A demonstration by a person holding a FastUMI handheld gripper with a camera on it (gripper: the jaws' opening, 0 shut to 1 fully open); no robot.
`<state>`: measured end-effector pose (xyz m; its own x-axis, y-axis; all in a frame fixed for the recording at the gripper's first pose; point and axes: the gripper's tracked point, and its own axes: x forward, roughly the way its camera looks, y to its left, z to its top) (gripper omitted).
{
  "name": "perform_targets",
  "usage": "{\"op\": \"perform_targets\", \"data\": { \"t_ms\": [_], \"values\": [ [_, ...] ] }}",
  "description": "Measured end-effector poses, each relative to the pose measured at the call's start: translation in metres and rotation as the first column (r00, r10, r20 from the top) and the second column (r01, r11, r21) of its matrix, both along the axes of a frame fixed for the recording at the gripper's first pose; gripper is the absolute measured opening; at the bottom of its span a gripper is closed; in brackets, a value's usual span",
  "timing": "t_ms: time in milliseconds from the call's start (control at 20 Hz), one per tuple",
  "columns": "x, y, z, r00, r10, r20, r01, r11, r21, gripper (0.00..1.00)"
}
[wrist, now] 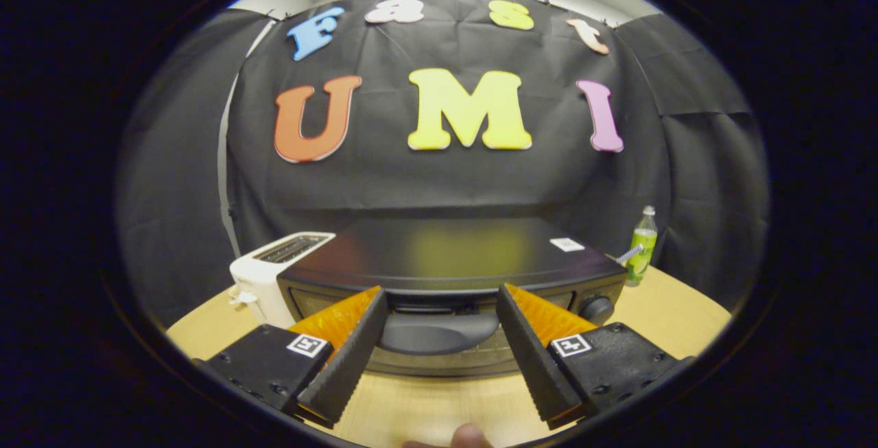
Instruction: Open the toaster oven, put the food inside, and close the toaster oven door.
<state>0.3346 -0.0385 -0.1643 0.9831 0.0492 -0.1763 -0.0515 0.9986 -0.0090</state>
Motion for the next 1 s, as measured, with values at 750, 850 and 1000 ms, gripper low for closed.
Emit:
{"op": "perform_targets", "data": {
  "t_ms": [750, 850, 1000],
  "values": [
    [-0.101, -0.009, -0.069, 0.99, 0.031, -0.141, -0.034, 0.999, -0.015, 1.0],
    [-0.109, -0.009, -0.078, 0.984, 0.032, -0.177, -0.037, 0.999, -0.022, 1.0],
    [-0.122, -0.01, -0.095, 0.97, 0.044, -0.24, -0.051, 0.998, -0.024, 1.0]
  ]
}}
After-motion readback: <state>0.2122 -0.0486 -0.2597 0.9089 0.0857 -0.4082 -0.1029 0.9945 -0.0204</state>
